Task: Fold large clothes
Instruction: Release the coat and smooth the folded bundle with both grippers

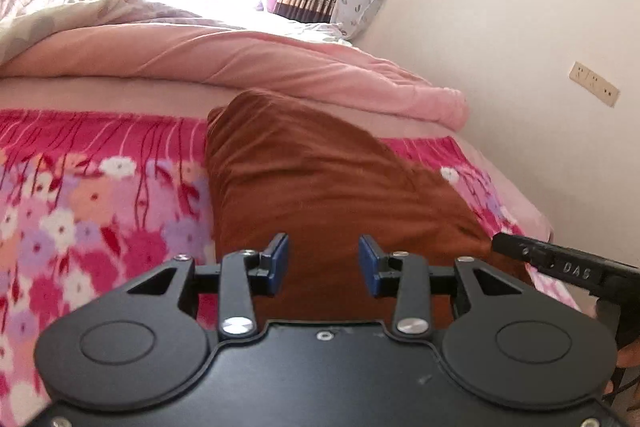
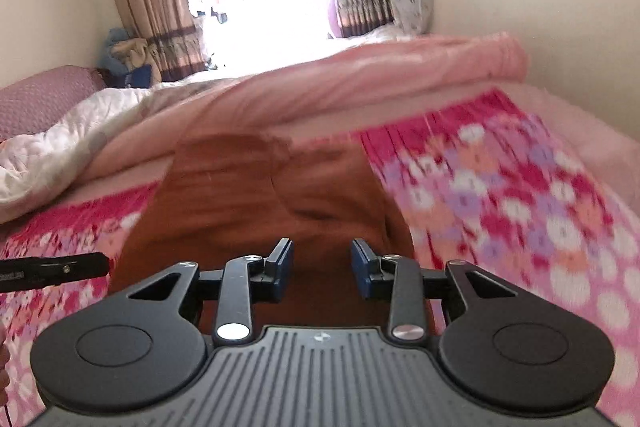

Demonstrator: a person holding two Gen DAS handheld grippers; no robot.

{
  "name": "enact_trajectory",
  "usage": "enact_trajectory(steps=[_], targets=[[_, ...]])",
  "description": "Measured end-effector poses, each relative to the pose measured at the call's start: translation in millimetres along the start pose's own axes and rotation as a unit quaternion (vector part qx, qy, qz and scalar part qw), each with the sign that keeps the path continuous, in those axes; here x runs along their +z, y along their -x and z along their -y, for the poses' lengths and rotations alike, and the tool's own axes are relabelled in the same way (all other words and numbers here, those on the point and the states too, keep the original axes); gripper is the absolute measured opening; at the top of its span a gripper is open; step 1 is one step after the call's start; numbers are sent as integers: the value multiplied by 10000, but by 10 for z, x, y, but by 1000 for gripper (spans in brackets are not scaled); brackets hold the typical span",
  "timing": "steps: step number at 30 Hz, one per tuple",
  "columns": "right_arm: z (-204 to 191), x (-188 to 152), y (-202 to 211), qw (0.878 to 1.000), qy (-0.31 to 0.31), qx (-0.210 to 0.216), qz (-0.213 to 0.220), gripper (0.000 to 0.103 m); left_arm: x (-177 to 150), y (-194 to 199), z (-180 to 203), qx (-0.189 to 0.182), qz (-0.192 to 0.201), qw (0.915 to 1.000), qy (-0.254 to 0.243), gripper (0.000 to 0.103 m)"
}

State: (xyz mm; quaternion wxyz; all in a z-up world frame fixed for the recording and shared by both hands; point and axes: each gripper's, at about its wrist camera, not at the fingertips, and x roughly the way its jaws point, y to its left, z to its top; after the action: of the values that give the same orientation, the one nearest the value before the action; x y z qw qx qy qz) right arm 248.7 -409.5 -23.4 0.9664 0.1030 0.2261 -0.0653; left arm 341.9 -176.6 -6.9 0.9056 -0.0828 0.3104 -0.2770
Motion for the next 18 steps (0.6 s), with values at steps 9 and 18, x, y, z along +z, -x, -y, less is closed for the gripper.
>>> enact_trajectory(steps=[9, 18], targets=[[-31, 10, -630, 9970, 152, -135, -743, 40, -7, -506, 1, 8, -385, 9992, -84, 39], [23, -140, -831, 9965, 137, -137, -808, 40, -93, -707, -30, 67, -464, 9989, -37, 42]])
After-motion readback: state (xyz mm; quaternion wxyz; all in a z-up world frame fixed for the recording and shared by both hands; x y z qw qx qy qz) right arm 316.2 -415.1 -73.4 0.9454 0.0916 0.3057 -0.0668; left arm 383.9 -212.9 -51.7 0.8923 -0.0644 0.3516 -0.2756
